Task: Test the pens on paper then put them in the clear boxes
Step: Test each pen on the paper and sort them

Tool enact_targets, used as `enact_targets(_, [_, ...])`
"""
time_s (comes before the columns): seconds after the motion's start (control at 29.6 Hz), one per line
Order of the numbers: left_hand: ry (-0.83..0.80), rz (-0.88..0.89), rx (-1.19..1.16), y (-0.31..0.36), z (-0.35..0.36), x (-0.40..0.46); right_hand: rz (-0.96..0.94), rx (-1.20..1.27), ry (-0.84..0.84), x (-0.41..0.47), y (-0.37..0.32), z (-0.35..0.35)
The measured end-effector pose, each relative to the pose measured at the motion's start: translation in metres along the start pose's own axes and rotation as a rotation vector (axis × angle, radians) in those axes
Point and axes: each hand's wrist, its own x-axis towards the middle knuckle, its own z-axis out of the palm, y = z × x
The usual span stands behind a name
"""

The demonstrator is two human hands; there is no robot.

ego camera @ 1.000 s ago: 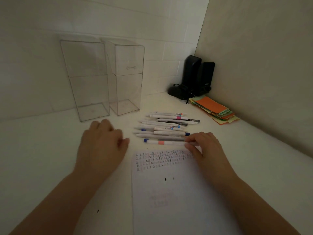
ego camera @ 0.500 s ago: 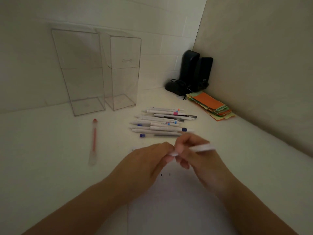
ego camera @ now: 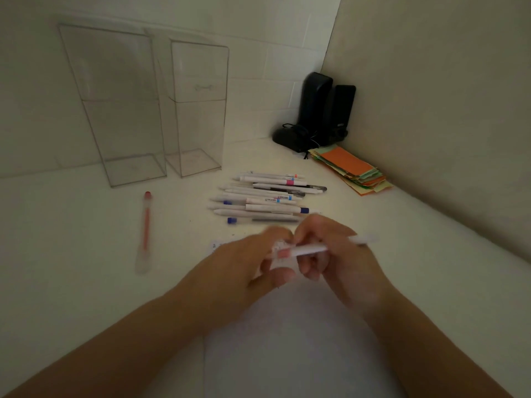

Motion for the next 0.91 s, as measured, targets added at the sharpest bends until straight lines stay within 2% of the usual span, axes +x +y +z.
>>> enact_targets(0.1, [0.052,-0.152,0.024,-0.009,-0.005,-0.001,0.079,0.029,0.144,0.005,-0.004,-0.018])
enact_targets(0.2, [0.007,-0.179,0.064,-0.018,-0.006,-0.002,0.128,-0.306,0.313,0.009,0.005,-0.023])
enact_targets(0.27, [-0.071,-0.177,0.076,-0.022,-0.003,0.0,0.126,-0.549,0.347,0.015,0.014,-0.018])
enact_targets(0.3, [-0.083,-0.17,0.085,-0.023,-0.003,0.001,0.109,-0.596,0.361,0.017,0.017,-0.015])
enact_targets(0.57, [-0.038,-0.138,0.053,-0.026,0.0,0.0,0.047,-0.694,0.353,0.018,0.023,-0.015])
enact_targets(0.64, [-0.025,-0.127,0.061,-0.026,-0.001,-0.001,0.046,-0.624,0.402,0.017,0.019,-0.015])
enact_targets(0.71, [0.018,-0.099,0.031,-0.026,-0.002,-0.001,0.03,-0.339,0.437,0.013,0.012,-0.02])
enact_targets(0.78, [0.061,-0.096,-0.057,-0.022,-0.002,0.0,0.031,-0.047,0.319,0.008,0.006,-0.021])
enact_targets(0.91, [0.067,-0.098,-0.078,-0.016,-0.006,0.001,0.031,0.117,0.017,0.005,0.008,-0.008])
